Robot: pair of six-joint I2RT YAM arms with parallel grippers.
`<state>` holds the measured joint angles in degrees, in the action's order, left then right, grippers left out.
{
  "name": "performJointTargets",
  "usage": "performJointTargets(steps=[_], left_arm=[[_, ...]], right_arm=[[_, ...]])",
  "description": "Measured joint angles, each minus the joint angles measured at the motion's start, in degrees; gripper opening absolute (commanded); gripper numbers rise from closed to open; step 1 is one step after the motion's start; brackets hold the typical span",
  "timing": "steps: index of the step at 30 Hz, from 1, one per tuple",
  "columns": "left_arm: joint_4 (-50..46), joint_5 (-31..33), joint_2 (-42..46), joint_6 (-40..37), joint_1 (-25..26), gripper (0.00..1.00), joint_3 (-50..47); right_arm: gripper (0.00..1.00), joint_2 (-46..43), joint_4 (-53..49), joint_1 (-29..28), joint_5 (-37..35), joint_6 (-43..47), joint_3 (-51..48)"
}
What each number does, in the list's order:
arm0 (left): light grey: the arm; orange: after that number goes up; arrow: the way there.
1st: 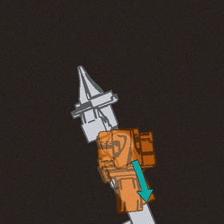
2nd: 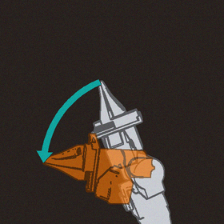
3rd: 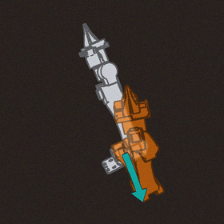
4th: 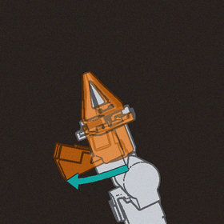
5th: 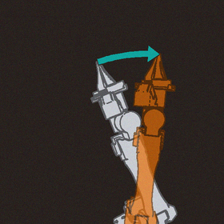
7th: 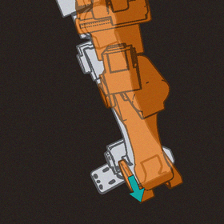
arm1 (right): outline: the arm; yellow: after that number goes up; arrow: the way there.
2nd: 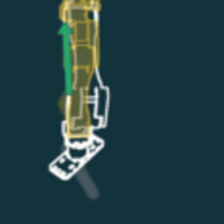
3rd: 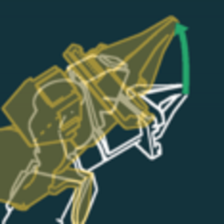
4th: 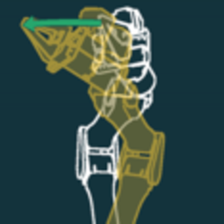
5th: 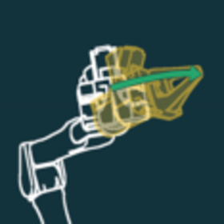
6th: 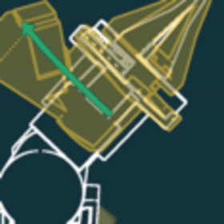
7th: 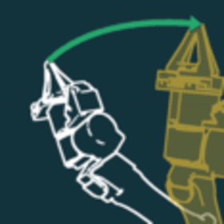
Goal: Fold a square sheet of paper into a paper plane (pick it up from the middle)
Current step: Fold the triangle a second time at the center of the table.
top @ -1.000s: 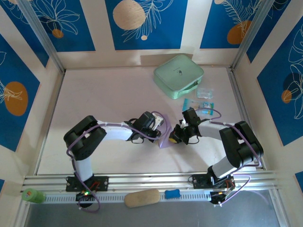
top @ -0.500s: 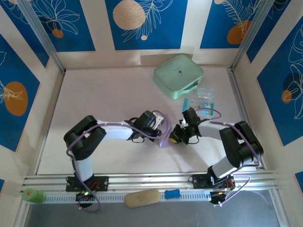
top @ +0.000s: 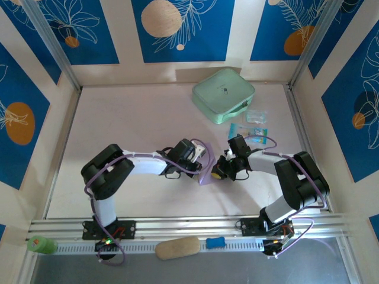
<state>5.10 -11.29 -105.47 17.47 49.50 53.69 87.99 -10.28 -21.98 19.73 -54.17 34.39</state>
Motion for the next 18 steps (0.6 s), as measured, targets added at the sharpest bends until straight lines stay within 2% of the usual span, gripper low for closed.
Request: performJointTargets(steps=[11, 18], left_arm=[[0.02, -0.02, 0.0, 0.02, 0.0, 0.0, -0.04], [0.07, -0.02, 0.0, 0.02, 0.0, 0.0, -0.04]], right_arm=[[0.0, -3.52, 1.31, 0.04, 0.07, 0.0, 0.0], [0.0, -3.34, 6.64, -0.48, 3.5, 0.22, 1.33]])
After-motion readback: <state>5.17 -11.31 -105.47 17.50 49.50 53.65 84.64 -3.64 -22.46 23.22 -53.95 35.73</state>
